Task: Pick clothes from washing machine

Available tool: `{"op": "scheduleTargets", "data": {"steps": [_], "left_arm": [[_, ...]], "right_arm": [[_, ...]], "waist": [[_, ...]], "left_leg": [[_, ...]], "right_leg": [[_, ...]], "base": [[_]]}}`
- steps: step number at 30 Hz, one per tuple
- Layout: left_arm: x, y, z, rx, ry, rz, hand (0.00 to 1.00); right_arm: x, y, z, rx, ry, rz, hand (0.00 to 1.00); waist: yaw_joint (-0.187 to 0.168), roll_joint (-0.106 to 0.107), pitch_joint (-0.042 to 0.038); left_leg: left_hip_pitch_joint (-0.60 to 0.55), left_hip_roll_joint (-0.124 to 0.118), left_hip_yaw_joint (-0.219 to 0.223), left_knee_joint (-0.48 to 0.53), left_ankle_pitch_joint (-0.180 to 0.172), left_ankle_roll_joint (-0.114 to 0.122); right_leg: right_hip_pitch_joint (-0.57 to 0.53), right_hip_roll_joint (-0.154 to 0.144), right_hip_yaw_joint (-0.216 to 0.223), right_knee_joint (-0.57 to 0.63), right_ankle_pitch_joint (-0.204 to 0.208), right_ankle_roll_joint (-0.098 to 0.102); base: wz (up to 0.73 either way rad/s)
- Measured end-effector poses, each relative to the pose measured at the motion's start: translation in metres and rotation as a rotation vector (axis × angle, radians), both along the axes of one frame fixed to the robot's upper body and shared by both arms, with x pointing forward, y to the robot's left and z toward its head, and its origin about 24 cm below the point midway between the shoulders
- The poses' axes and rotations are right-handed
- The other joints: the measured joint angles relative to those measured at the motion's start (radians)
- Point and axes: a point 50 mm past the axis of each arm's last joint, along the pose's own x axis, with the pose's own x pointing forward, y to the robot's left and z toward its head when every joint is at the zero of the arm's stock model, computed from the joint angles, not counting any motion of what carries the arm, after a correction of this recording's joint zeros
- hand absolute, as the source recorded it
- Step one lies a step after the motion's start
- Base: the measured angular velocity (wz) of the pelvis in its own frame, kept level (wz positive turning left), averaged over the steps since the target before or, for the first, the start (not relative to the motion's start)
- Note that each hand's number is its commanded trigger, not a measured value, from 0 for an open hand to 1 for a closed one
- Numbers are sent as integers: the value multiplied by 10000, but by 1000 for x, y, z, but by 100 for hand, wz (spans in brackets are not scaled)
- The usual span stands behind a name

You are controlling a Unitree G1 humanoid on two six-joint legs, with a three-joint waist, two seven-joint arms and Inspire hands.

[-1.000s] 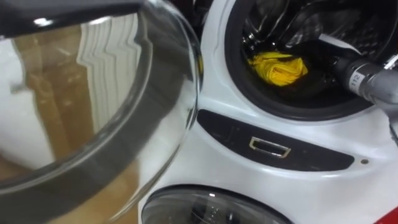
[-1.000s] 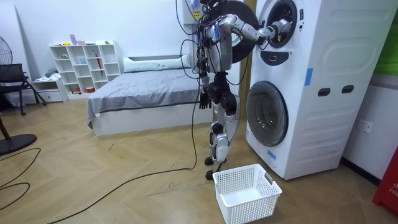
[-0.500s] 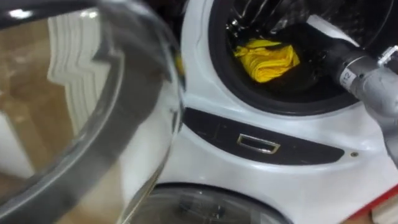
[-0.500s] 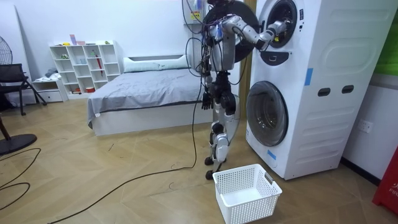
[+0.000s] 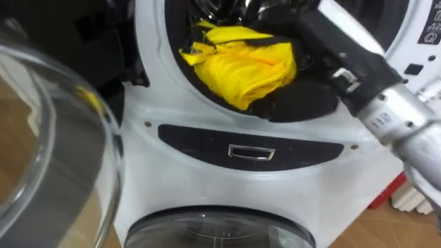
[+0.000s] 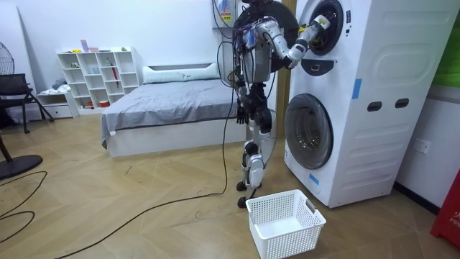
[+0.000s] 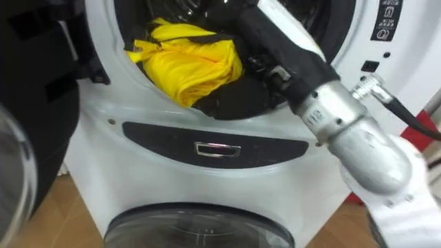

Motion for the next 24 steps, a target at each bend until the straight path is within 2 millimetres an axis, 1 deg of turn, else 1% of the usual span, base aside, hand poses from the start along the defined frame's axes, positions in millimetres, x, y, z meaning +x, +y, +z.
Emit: {"op": "scheduleTargets", "data": {"steps": [2, 3, 5, 8, 10, 12, 14, 15, 17, 19, 20, 22, 24], "left_arm": [[-7, -1, 0, -28, 160, 51, 0], [-11, -2, 0, -44, 262, 80, 0], [-16, -2, 0, -52, 376, 114, 0], [-20, -3, -1, -78, 354, 316, 0], [-22, -2, -1, -50, 347, 512, 0], [-26, 1, 1, 55, 166, 849, 0], [-29, 3, 2, 135, 80, 1102, 0], [-30, 4, 2, 154, 90, 1116, 0], [-33, 3, 2, 128, 136, 1127, 0], [-33, 3, 2, 127, 152, 1126, 0], [-33, 3, 2, 140, 173, 1067, 0], [-33, 3, 2, 152, 126, 1048, 0], [-32, 4, 2, 169, 91, 1077, 0]], "right_arm": [[-5, -5, -1, 445, 100, 63, 100], [-6, -9, -3, 622, 162, -31, 100], [-7, -16, -6, 857, 296, -296, 100], [-11, -28, -12, 1371, 571, -628, 100], [-14, -35, -14, 1670, 621, -782, 100], [-17, -45, -12, 2097, 532, -926, 100], [-20, -53, -9, 2542, 400, -1062, 100], [-23, -58, -8, 2860, 295, -1192, 100], [-27, -65, -10, 3054, 229, -1454, 100], [-31, -73, -14, 3199, 344, -1872, 100], [-34, -79, -18, 3293, 476, -2180, 100], [-40, -88, -24, 3449, 700, -2729, 100], [-45, -99, -33, 3718, 1028, -3409, 100]], "waist": [[-70, 8, -7], [-196, 21, 1], [-287, 33, 5], [-292, 115, 12], [-361, 163, -10], [-522, 184, -12], [-599, 183, -20], [-717, 181, -32], [-844, 209, -54], [-992, 212, -54], [-1061, 221, -54], [-1108, 248, -50], [-1209, 254, -49]], "left_leg": [[13, 7, 18, 62, -33, -2], [9, 8, 10, 101, -48, 2], [17, 8, 32, 106, -54, 4], [75, 30, 211, 112, -57, 7], [91, 34, 233, 129, -65, 10], [77, 41, 241, 182, -74, 2], [70, 57, 258, 211, -91, -11], [49, 75, 279, 251, -109, -16], [-2, 79, 281, 284, -124, -14], [-2, 80, 307, 280, -124, -13], [6, 93, 369, 261, -124, -12], [29, 118, 441, 250, -138, -9], [135, 147, 638, 147, -138, -9]], "right_leg": [[39, 7, 5, -1, 0, 1], [69, 8, 5, -3, 1, 1], [84, 6, 27, -2, 1, 1], [90, 11, 226, -3, 1, 0], [110, 10, 229, -1, 1, 0], [117, 17, 229, 2, 1, 0], [109, 26, 161, 12, 1, 0], [91, 30, 123, 26, 1, 0], [66, 32, 110, 26, 2, 0], [41, 32, 175, 43, 2, -1], [14, 61, 278, 65, 2, -1], [-18, 95, 317, 129, 1, -2], [-49, 86, 508, 157, 1, -3]], "base": [[0], [0], [-4], [-16], [-8], [0], [0], [0], [0], [-5], [-13], [-16], [-24]]}}
